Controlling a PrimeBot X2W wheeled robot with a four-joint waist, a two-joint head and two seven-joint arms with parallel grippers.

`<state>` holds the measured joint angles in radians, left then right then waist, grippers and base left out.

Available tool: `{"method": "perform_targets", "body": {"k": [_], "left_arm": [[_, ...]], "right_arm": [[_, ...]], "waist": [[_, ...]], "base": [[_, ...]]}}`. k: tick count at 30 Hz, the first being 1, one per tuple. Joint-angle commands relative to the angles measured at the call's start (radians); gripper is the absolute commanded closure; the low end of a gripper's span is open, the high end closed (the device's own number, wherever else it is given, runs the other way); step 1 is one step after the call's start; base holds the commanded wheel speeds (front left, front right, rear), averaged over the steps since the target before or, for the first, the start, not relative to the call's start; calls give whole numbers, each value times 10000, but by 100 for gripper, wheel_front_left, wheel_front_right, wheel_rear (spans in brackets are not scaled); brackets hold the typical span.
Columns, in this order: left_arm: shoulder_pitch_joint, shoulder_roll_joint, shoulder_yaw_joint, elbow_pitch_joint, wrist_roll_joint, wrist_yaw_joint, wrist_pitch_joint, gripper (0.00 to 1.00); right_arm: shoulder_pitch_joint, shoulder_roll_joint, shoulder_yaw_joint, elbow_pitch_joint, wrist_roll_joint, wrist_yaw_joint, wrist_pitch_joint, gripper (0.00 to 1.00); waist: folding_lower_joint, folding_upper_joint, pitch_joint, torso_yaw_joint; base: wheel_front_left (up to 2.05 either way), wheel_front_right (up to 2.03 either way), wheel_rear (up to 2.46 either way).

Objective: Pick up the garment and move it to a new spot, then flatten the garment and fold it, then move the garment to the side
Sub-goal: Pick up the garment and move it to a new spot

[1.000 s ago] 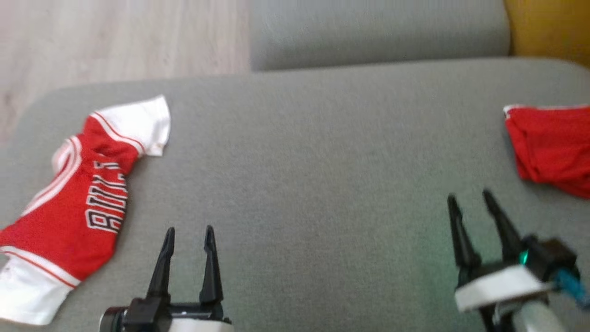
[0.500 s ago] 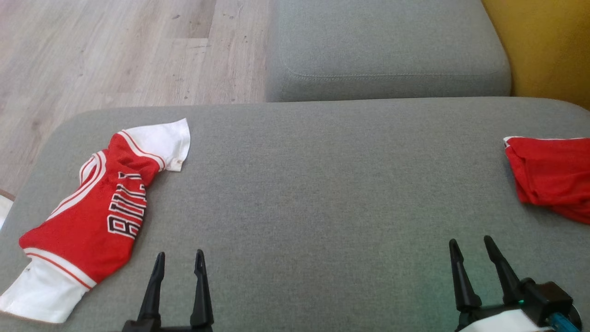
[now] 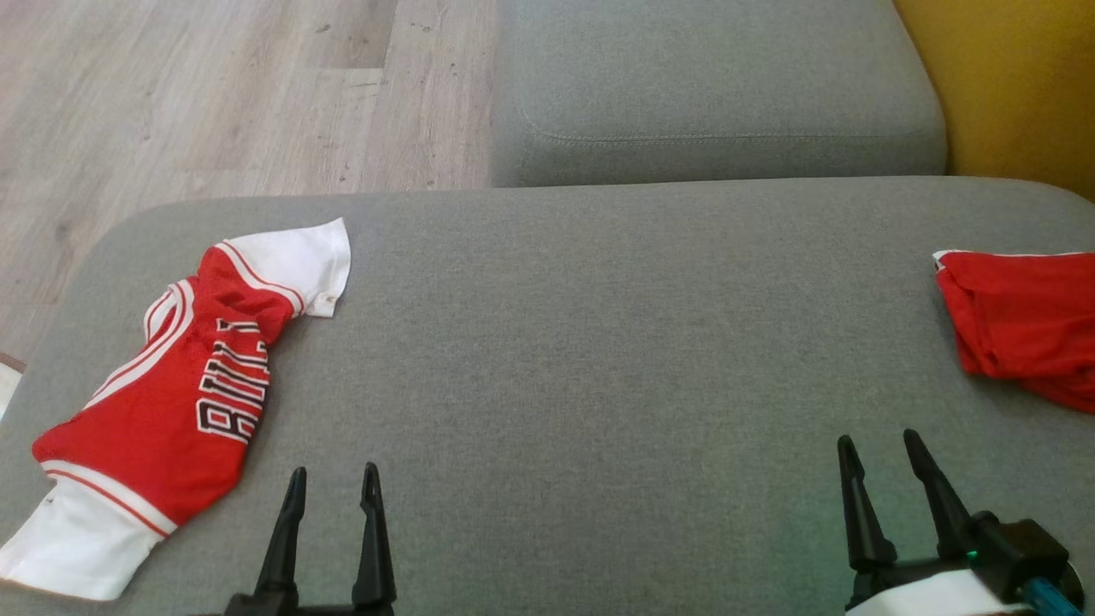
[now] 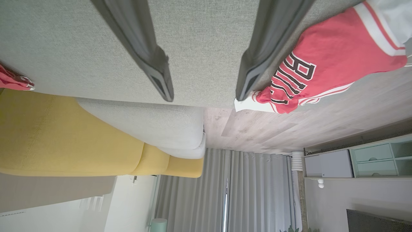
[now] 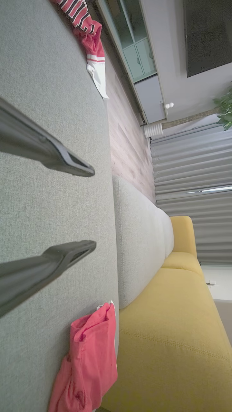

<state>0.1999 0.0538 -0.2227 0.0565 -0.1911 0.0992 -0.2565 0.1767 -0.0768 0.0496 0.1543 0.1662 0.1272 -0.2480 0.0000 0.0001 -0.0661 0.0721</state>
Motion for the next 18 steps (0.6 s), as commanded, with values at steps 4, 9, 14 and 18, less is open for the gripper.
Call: {"method": "perform_targets", "body": {"k": [4, 9, 14, 18], "left_arm": [[-369, -36, 338, -397, 74, -1, -53, 0], [-387, -36, 378, -423, 118, -30, -53, 0], [-418, -36, 468, -458, 126, 5, -53, 0], [-490, -36, 486, -504, 289, 92, -53, 0]], "right_arm": [[-417, -39, 76, -415, -81, 35, -137, 0], [-365, -20, 56, -422, -96, 35, -137, 0], [-315, 18, 50, -478, -131, 35, -137, 0], [-340, 39, 117, -523, -140, 35, -137, 0]], "waist": [[0, -1, 2, 23], [0, -1, -29, 162], [0, -1, -22, 598], [0, -1, 70, 1311]], "base": [[0, 0, 0], [0, 0, 0], [0, 0, 0], [0, 0, 0]]}}
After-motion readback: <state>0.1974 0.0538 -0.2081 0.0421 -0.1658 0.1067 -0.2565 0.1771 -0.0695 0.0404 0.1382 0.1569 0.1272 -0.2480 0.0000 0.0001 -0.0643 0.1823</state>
